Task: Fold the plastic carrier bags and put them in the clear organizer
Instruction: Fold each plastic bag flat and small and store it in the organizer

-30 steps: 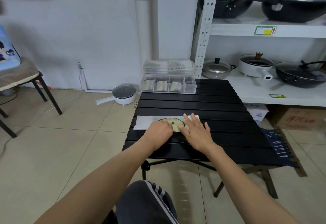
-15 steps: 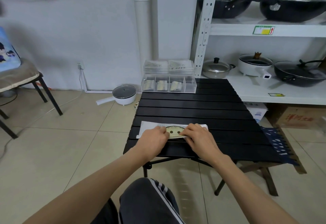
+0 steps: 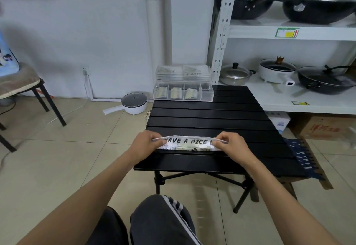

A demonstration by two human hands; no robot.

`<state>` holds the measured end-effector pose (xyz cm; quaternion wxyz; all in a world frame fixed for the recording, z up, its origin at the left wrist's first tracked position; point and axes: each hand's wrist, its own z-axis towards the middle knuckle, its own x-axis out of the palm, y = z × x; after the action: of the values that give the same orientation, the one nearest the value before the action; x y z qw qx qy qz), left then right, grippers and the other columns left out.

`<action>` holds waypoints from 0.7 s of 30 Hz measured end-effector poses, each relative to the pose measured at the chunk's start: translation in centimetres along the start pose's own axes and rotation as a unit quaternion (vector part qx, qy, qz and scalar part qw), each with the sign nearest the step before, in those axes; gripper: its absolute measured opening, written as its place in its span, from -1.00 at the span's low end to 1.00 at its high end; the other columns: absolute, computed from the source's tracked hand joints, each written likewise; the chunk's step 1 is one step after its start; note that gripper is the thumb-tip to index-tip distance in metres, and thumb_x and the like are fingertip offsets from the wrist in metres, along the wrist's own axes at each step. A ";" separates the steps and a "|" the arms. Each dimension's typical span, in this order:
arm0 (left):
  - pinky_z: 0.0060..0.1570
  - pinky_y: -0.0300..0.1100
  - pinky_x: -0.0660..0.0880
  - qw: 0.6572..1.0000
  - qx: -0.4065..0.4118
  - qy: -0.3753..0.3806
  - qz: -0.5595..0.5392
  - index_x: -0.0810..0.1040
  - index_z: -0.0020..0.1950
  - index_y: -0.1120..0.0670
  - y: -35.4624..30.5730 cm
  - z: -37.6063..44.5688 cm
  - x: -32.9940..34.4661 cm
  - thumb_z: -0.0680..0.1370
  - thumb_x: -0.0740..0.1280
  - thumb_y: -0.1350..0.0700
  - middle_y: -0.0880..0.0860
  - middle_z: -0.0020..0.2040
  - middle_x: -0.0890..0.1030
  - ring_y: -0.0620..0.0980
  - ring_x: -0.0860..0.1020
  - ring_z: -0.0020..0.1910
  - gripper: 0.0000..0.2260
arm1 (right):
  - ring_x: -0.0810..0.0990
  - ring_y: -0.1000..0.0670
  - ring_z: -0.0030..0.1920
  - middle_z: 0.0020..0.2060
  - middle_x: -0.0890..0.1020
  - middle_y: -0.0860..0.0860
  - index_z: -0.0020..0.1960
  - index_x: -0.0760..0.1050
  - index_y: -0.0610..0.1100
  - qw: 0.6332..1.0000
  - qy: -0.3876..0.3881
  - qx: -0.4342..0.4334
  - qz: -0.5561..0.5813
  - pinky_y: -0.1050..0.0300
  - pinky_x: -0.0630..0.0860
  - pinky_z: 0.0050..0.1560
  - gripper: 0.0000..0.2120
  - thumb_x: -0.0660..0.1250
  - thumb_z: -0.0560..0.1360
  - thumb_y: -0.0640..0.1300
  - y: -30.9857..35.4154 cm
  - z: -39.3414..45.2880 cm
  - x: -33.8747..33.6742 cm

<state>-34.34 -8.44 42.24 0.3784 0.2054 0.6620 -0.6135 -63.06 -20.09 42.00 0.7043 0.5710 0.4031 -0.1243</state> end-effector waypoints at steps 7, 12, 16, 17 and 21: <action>-0.34 -0.17 0.33 0.996 -0.042 -0.031 0.075 0.59 -0.18 0.14 -0.6 -0.4 0.8 0.57 0.28 -0.01 0.07 -0.27 0.59 0.03 0.48 -0.28 -0.74 | 0.58 0.05 -0.11 -0.22 0.63 0.09 -0.13 0.56 0.00 0.996 -0.050 0.032 -0.064 0.03 0.54 -0.12 -0.90 0.39 0.48 0.02 -0.1 0.0 0.6; -0.22 -0.12 0.41 0.984 -0.080 -0.098 0.122 0.51 0.01 0.03 -0.9 -0.6 1.5 0.53 0.33 -0.02 -0.05 -0.12 0.57 -0.01 0.51 -0.15 -0.85 | 0.56 0.00 -0.13 -0.17 0.60 0.06 -0.01 0.49 -0.05 0.991 -0.100 0.054 -0.075 0.01 0.52 -0.13 -0.78 0.36 0.48 0.08 -0.4 -0.2 1.1; -0.19 -0.13 0.40 0.979 -0.098 -0.120 0.133 0.44 0.15 0.03 -1.0 -0.7 2.1 0.54 0.33 -0.02 0.00 0.00 0.61 0.03 0.54 -0.09 -0.76 | 0.58 -0.03 -0.12 -0.11 0.62 0.00 0.15 0.43 -0.07 0.984 -0.130 0.061 -0.107 -0.02 0.53 -0.07 -0.77 0.25 0.57 0.03 -0.6 -0.4 1.7; -0.16 -0.12 0.43 0.978 -0.098 -0.122 0.139 0.42 0.20 0.04 -1.1 -0.7 2.3 0.55 0.33 -0.02 0.02 0.03 0.61 0.05 0.56 -0.05 -0.72 | 0.58 -0.05 -0.09 -0.07 0.62 -0.02 0.18 0.42 -0.08 0.982 -0.134 0.059 -0.122 -0.06 0.53 -0.03 -0.76 0.25 0.58 0.02 -0.6 -0.4 1.8; -0.12 -0.10 0.48 0.974 -0.098 -0.137 0.150 0.36 0.31 0.09 -1.4 -0.8 2.9 0.57 0.28 0.01 0.06 0.06 0.61 0.09 0.57 -0.04 -0.65 | 0.55 -0.10 0.06 0.06 0.60 -0.05 0.23 0.43 -0.11 0.974 -0.157 0.052 -0.157 -0.07 0.48 0.10 -0.72 0.28 0.58 -0.01 -0.5 -0.5 2.5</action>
<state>-37.44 -8.44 40.92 0.5713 0.1784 0.6228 -0.5039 -61.99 -19.13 39.83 0.6996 0.5098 0.3651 -0.3426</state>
